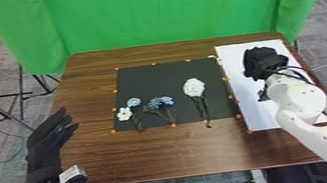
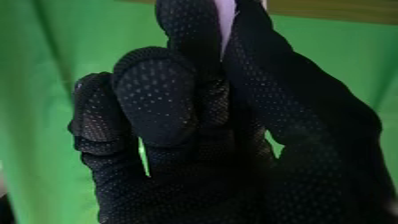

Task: Arrange flowers

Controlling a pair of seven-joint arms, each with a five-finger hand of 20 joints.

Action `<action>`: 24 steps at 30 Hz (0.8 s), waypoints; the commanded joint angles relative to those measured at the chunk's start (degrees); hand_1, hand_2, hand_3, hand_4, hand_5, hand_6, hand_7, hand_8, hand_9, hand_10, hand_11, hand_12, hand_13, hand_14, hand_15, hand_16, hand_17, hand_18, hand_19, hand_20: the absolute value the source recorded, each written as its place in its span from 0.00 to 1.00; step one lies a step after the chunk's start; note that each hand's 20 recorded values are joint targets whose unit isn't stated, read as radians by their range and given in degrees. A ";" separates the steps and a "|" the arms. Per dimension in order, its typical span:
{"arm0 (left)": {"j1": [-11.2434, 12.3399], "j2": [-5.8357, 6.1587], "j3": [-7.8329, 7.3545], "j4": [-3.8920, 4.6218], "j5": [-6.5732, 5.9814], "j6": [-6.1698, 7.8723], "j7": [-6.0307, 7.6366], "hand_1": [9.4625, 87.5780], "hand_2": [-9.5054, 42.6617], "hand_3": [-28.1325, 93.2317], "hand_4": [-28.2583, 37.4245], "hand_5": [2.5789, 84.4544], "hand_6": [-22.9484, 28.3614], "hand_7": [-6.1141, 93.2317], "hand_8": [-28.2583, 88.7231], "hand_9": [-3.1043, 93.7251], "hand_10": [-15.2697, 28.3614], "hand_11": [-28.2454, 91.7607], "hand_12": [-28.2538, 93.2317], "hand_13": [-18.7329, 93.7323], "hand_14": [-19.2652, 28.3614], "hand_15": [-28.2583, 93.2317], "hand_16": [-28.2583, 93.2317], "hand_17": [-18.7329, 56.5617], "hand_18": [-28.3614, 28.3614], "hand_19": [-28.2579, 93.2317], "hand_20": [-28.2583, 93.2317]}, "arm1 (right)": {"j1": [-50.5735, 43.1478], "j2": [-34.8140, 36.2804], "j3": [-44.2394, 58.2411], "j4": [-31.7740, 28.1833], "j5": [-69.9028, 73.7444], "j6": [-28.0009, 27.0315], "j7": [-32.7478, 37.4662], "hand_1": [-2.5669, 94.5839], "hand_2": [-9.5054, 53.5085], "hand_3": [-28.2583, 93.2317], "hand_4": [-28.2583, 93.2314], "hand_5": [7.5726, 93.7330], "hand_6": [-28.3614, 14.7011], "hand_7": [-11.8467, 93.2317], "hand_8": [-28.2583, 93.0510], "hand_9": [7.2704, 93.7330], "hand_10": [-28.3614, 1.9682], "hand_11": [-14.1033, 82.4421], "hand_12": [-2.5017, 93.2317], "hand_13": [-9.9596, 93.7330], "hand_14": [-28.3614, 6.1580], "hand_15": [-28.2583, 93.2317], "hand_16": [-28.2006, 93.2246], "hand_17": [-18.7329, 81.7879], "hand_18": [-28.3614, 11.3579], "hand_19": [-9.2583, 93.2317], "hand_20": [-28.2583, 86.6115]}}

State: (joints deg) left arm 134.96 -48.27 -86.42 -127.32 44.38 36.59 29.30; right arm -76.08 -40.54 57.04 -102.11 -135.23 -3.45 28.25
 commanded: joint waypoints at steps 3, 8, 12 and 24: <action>0.94 -0.59 -0.69 -0.30 0.64 -0.25 -0.81 0.23 0.28 0.92 0.17 0.44 0.64 0.23 0.14 0.36 0.79 0.54 0.27 0.38 0.97 0.77 0.08 0.13 0.88 0.74 0.26 | -5.89 -4.46 -0.74 -3.56 -1.79 -0.99 -2.64 0.59 0.00 0.85 0.00 0.86 0.69 0.34 0.25 0.96 0.75 0.34 0.44 0.88 0.73 0.76 0.39 0.65 0.24 1.00 0.39; 0.85 -0.74 -0.84 -0.26 0.76 -0.63 -1.22 0.23 0.28 0.93 0.17 0.44 0.64 0.23 0.14 0.36 0.79 0.54 0.27 0.38 0.97 0.77 0.08 0.13 0.88 0.74 0.26 | -6.38 -5.65 -1.04 -4.31 -2.76 -1.30 -3.46 0.59 0.00 0.85 0.00 0.86 0.69 0.34 0.25 0.96 0.74 0.34 0.43 0.88 0.73 0.76 0.39 0.65 0.24 1.00 0.39; 0.70 -1.19 -1.00 -0.19 1.39 -1.00 -1.71 0.23 0.28 0.92 0.17 0.44 0.64 0.23 0.14 0.36 0.79 0.54 0.27 0.38 0.97 0.77 0.08 0.13 0.88 0.74 0.26 | -6.08 -5.86 -2.28 -4.33 -1.93 -1.21 -2.64 0.59 0.00 0.85 0.00 0.86 0.69 0.34 0.25 0.96 0.74 0.34 0.44 0.88 0.73 0.76 0.39 0.65 0.24 1.00 0.39; 0.70 -1.03 -0.86 -0.13 1.18 -0.91 -1.45 0.23 0.28 0.92 0.17 0.44 0.64 0.23 0.14 0.36 0.79 0.54 0.27 0.38 0.97 0.77 0.08 0.13 0.88 0.74 0.26 | -6.13 -7.19 -3.59 -4.98 -2.39 -1.09 -3.51 0.59 0.00 0.85 0.00 0.85 0.69 0.34 0.25 0.96 0.73 0.34 0.43 0.88 0.73 0.76 0.39 0.64 0.23 1.00 0.39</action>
State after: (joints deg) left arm 135.18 -49.45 -87.52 -127.31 45.77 35.92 27.62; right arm -82.18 -47.09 54.68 -106.47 -136.60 -4.59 25.25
